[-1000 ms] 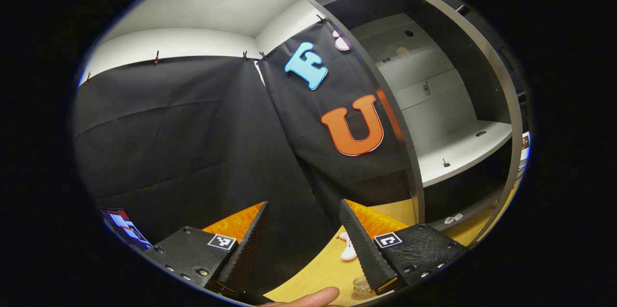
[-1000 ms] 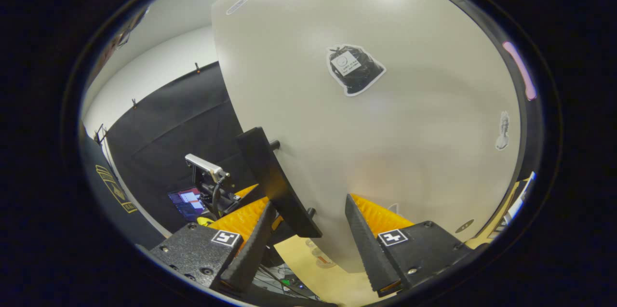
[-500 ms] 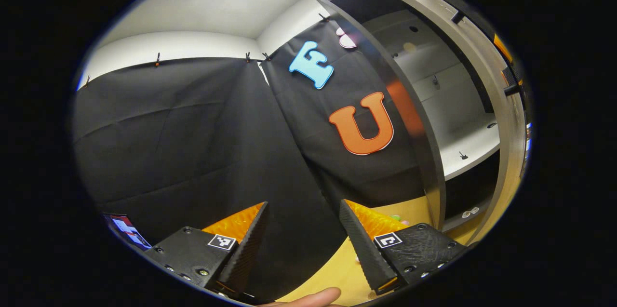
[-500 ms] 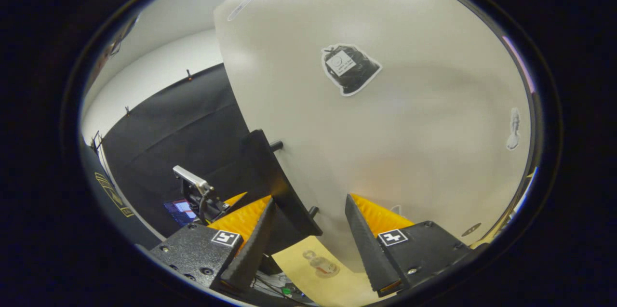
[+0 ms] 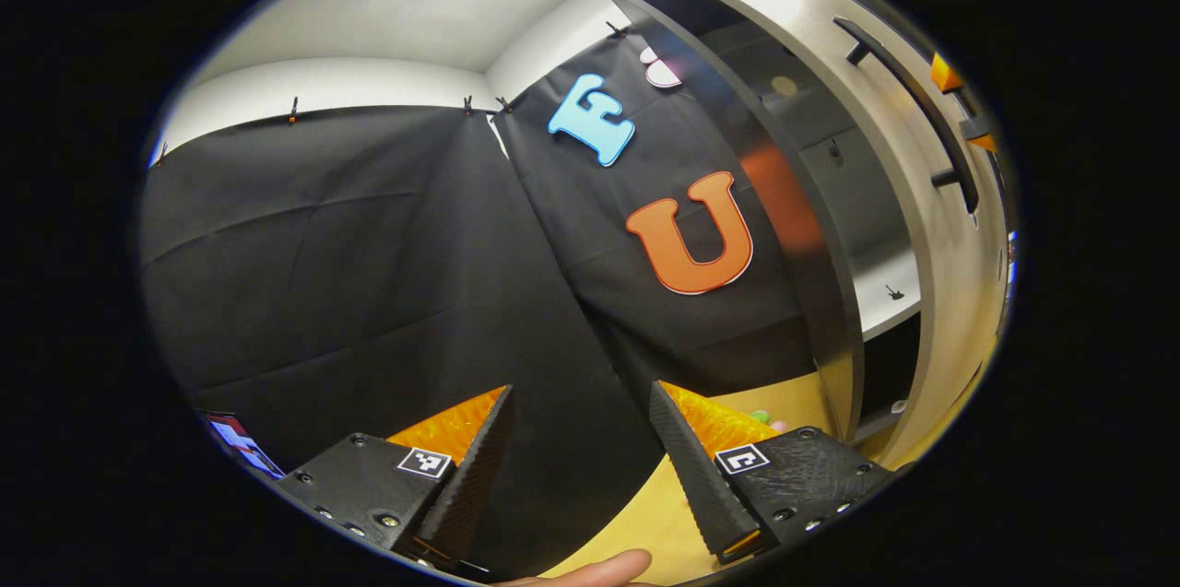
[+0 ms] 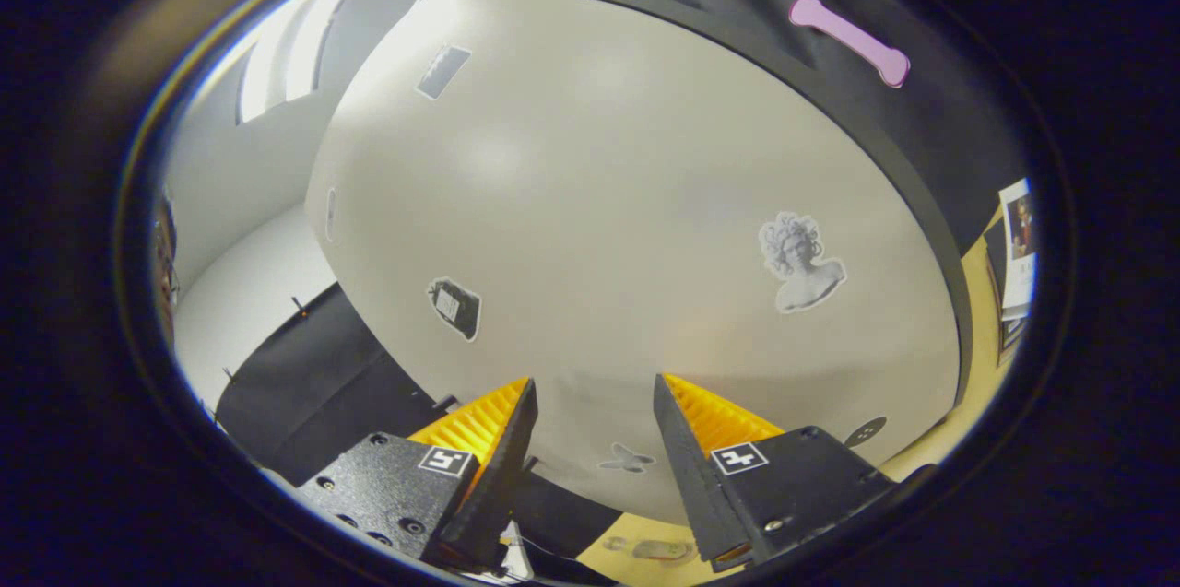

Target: Open the cabinet door with the right hand, grasp the bottle in the cabinet with the left hand and place it on the coaster, then close the cabinet door with the right hand.

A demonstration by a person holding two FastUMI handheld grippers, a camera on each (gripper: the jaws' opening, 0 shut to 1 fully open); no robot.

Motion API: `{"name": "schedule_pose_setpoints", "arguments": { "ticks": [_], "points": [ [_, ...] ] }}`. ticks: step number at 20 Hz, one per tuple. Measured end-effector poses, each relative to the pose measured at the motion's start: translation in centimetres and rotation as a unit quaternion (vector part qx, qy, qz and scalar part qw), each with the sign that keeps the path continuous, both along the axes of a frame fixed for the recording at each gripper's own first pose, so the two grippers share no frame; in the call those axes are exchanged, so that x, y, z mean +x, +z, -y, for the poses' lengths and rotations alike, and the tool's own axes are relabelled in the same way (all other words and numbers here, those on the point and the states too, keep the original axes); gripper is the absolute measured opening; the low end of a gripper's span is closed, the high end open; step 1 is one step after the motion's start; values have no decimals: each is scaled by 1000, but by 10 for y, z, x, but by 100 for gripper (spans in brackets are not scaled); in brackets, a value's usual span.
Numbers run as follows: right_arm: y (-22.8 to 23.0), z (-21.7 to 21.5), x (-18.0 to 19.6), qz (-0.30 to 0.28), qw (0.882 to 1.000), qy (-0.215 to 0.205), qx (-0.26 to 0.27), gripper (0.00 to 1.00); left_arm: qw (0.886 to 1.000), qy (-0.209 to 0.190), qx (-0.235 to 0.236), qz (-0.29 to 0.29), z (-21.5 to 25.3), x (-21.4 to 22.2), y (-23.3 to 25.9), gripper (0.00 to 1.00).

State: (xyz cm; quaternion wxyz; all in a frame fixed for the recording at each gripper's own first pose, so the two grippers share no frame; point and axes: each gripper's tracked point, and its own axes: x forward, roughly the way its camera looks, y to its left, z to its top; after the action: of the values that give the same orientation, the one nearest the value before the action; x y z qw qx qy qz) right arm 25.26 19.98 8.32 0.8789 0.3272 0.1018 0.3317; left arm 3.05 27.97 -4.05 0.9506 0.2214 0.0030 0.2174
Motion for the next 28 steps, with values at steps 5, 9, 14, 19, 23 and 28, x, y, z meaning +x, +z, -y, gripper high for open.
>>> {"name": "schedule_pose_setpoints", "arguments": {
  "ticks": [5,9,14,19,23,28],
  "points": [
    [-33,10,5,-53,996,-50,-46,84,1000,-26,0,-3,22,5,-2,88],
    [-52,41,-3,-89,991,-92,-35,84,999,-53,1,-14,44,11,-11,88],
    [-91,83,-19,-152,969,-175,-82,84,994,-103,1,-31,81,14,-21,88],
    [-119,99,-45,-167,946,-225,-161,85,985,-161,-29,-46,120,24,-29,88],
    [-126,106,-59,-142,924,-266,-237,85,973,-217,-51,-57,153,32,-31,89],
    [-94,115,-70,-46,876,-359,-320,85,953,-274,-111,-62,190,25,-28,89]
  ]
}}
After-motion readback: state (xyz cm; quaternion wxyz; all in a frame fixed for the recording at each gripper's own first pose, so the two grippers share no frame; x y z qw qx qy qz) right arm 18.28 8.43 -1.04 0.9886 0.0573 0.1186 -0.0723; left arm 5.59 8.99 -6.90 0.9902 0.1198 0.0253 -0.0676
